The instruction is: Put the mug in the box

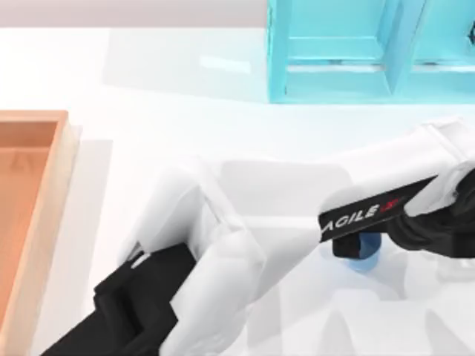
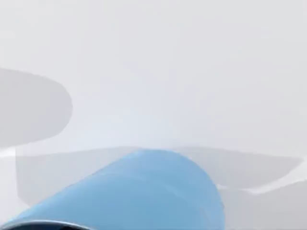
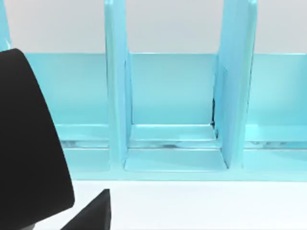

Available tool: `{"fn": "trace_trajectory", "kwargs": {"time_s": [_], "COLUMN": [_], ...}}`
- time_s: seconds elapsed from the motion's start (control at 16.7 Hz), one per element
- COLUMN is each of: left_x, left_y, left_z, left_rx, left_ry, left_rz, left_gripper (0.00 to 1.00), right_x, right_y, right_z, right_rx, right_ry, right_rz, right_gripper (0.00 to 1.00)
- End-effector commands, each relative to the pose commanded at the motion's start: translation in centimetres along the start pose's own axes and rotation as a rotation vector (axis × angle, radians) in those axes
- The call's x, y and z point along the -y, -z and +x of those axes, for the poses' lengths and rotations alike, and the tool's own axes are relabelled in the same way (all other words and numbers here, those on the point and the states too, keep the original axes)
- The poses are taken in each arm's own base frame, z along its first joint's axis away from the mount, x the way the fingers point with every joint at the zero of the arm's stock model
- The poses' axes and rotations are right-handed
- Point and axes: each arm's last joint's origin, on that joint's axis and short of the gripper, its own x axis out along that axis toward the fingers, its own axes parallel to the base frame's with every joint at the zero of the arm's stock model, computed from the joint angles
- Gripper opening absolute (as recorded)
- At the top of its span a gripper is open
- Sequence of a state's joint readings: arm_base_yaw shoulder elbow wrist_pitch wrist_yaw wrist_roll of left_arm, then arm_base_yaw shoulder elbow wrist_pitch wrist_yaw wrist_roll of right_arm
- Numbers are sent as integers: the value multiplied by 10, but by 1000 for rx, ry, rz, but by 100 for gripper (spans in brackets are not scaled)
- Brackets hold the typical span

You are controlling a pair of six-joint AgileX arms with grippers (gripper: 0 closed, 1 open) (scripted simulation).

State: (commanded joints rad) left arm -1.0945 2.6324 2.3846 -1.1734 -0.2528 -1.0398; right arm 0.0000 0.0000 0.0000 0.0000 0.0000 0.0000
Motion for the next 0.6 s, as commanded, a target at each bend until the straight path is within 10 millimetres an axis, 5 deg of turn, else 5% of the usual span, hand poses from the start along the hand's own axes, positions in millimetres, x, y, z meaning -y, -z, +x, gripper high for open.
{"fn": "trace_trajectory", "kwargs": {"time_s": [0.24,0.6], "left_x": [0,0], "left_y": [0,0], "left_z": [0,0], "left_rx": [0,0], "left_ry": [0,0], "left_rz": [0,0], "left_gripper": [100,55], "right_x": [0,0], "right_y": [0,0], "right_z": [0,0], "right_rx": [0,0], "right_ry": [0,0], "right_rz": [0,0], "right_gripper": [100,100]}}
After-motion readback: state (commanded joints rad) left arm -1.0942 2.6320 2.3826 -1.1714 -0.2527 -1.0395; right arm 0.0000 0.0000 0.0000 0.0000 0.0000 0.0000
